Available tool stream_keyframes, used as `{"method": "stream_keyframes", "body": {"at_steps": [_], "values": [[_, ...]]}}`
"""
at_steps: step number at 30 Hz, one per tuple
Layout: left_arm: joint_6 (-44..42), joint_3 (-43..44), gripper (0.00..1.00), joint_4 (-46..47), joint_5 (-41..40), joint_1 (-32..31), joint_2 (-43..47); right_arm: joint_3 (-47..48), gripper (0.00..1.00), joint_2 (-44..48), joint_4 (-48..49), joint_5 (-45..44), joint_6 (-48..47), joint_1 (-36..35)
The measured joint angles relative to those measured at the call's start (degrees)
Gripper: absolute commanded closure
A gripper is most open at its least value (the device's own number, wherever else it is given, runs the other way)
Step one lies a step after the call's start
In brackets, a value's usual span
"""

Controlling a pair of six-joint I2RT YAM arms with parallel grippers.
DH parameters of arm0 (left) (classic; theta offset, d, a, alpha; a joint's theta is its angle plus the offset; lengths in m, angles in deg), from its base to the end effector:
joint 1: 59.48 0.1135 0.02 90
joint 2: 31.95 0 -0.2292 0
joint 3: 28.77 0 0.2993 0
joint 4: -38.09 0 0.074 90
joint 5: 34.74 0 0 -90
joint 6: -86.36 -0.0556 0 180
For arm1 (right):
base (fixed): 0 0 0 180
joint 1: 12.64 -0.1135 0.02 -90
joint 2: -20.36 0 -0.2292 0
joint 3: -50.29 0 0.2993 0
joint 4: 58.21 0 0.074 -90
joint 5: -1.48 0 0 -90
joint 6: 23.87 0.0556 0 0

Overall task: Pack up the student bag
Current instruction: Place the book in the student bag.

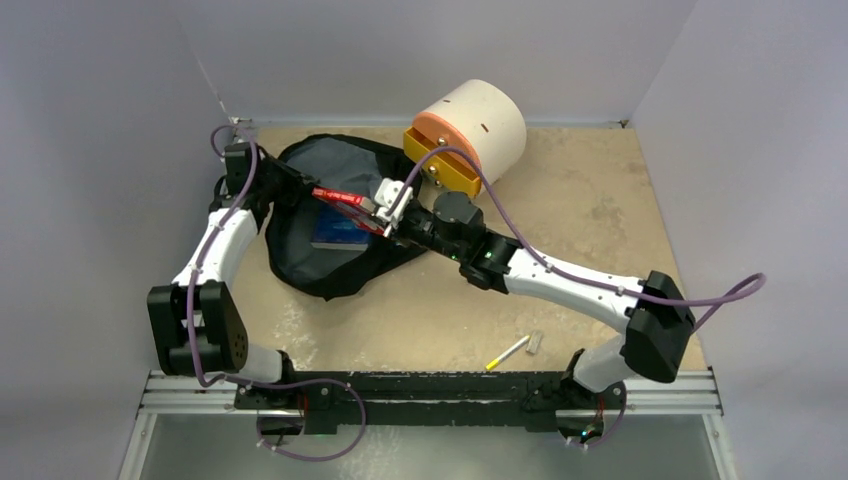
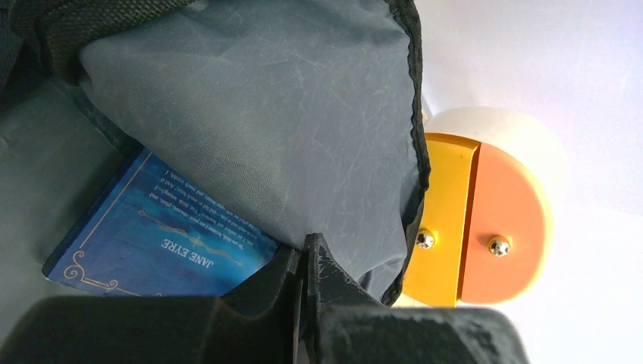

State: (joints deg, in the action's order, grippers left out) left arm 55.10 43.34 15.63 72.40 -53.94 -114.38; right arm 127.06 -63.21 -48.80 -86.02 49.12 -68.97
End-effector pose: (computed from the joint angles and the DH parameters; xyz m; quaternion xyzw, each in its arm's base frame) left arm 0.3909 0.0215 0.2183 -0.4014 0.7730 -0.3290 0.3648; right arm 0.2314 0.3517 0.3117 -0.4251 0.5445 0.2574 0.6756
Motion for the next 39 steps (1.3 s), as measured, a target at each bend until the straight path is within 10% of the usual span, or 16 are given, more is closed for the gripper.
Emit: {"method": "stream_keyframes", "body": {"at_steps": [23, 39], "values": [[1.22, 7.21, 1.00, -10.10, 0.68, 0.00, -1.77, -0.68, 1.00, -8.90, 6.95, -1.03, -22.32, -4.33], [3.19, 7.21, 1.00, -11.19, 1.70, 0.02, -1.77, 11.65, 1.00, -33.59, 16.44, -28.87, -42.86, -10.21]]}}
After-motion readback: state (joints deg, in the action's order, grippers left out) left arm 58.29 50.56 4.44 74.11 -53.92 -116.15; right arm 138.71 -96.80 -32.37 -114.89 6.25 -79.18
